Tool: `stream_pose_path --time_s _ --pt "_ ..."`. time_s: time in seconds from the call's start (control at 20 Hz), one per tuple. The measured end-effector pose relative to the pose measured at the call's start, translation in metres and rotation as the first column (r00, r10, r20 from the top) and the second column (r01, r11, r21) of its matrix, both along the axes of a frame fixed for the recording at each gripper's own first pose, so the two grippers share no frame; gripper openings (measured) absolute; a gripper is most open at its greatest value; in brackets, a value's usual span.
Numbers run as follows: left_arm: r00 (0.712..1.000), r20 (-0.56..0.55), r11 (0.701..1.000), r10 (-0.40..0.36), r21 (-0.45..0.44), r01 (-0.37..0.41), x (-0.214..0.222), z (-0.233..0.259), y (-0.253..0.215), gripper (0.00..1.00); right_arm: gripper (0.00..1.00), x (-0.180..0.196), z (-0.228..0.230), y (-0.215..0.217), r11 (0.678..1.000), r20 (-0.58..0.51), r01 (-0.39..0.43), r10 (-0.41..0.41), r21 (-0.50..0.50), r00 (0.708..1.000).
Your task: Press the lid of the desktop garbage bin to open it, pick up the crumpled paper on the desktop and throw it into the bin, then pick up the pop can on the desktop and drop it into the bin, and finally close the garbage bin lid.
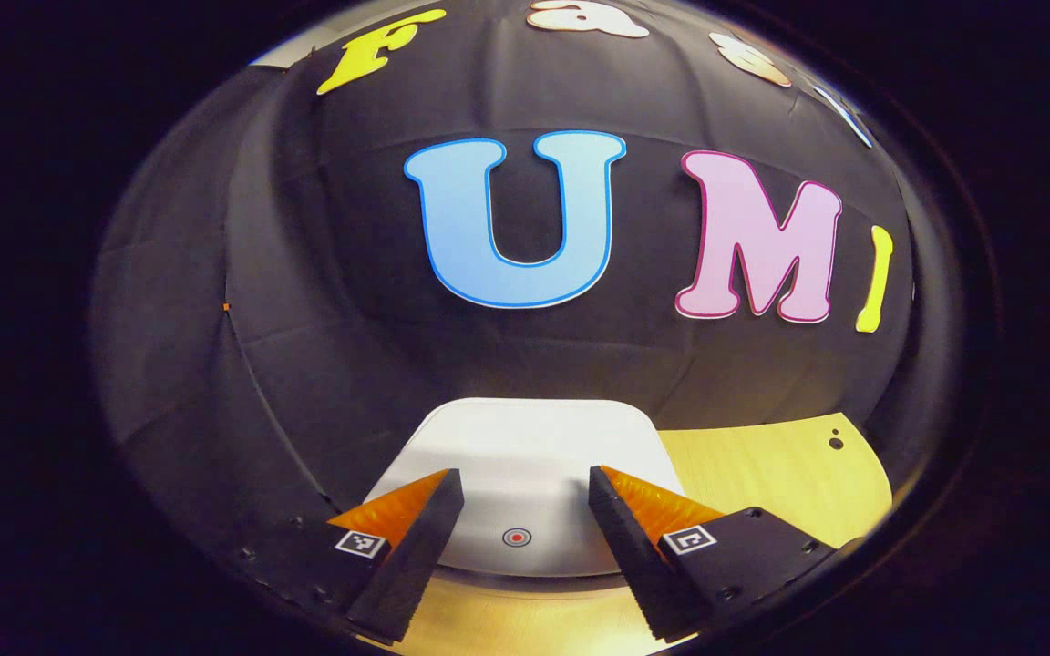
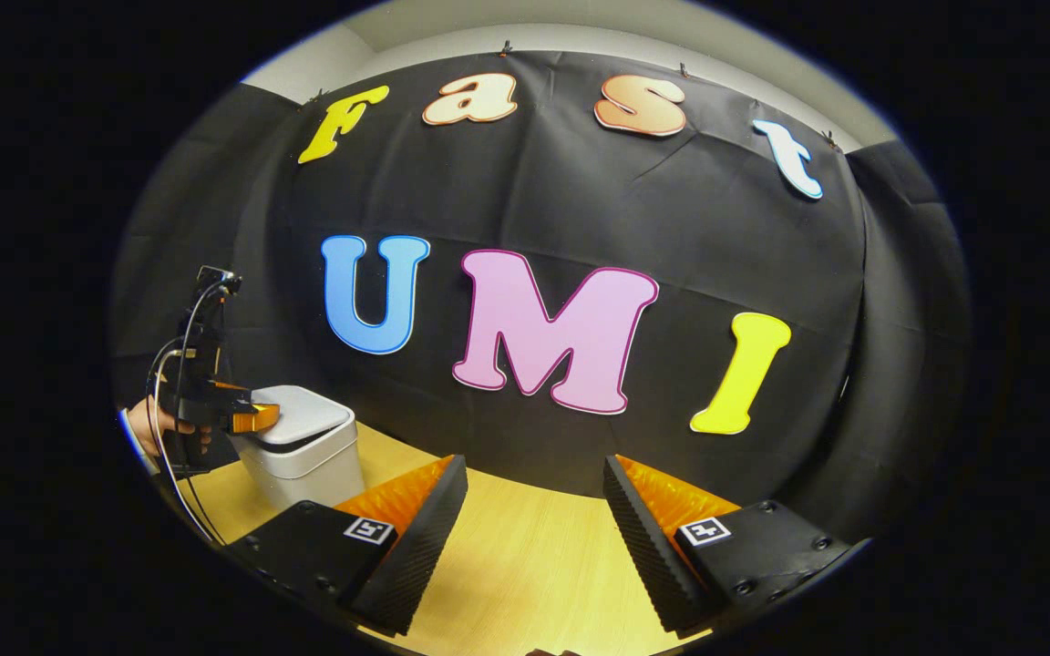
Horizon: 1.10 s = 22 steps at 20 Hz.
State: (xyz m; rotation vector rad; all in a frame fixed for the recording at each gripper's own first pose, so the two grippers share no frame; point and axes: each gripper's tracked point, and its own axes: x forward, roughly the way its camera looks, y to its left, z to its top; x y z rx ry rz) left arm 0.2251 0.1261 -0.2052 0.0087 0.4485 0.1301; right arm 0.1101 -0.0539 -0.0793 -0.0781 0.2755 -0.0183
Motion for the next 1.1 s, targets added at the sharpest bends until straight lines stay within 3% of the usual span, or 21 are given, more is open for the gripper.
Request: stream_pose_path --time_s 0.4,0.5,0.65,0.75,0.85,1.0,1.1 --pt "0.999 -0.023 1.0 -0.026 -0.005 0.026 0.003 -0.011 -0.002 0.96 0.97 0.005 -0.005 0.006 1.0 -0.002 -0.016 0.016 -0.003 1.0" --pt "1.0 -0.018 0.998 -0.015 -0.057 0.014 0.006 -0.014 -0.006 0.96 0.97 0.006 -0.005 0.008 1.0 0.0 -0.017 0.017 0.008 1.0" --pt "0.997 -0.01 0.997 -0.073 -0.012 0.073 0.006 -0.018 -0.008 0.95 0.97 0.004 -0.007 0.008 1.0 0.004 -0.017 0.017 0.021 1.0" --pt "0.998 0.009 0.997 -0.069 -0.037 0.069 0.004 -0.016 -0.008 0.95 0.97 0.002 -0.009 0.007 0.999 0.002 -0.012 0.012 0.035 1.0" --pt "0.996 0.036 0.997 -0.078 0.0 0.079 0.011 -0.01 -0.008 0.95 0.97 0.0 -0.01 0.003 0.999 0.006 -0.006 0.006 0.036 1.0" --pt "0.998 0.058 0.998 -0.04 0.052 0.037 0.016 0.002 0.004 0.95 0.97 -0.002 0.001 -0.006 1.0 0.025 0.004 -0.005 0.024 1.0" --pt "0.995 0.097 0.999 -0.028 0.025 0.026 0.017 0.013 0.004 0.96 0.97 -0.003 0.008 -0.01 1.0 0.044 0.014 -0.015 0.021 0.999"
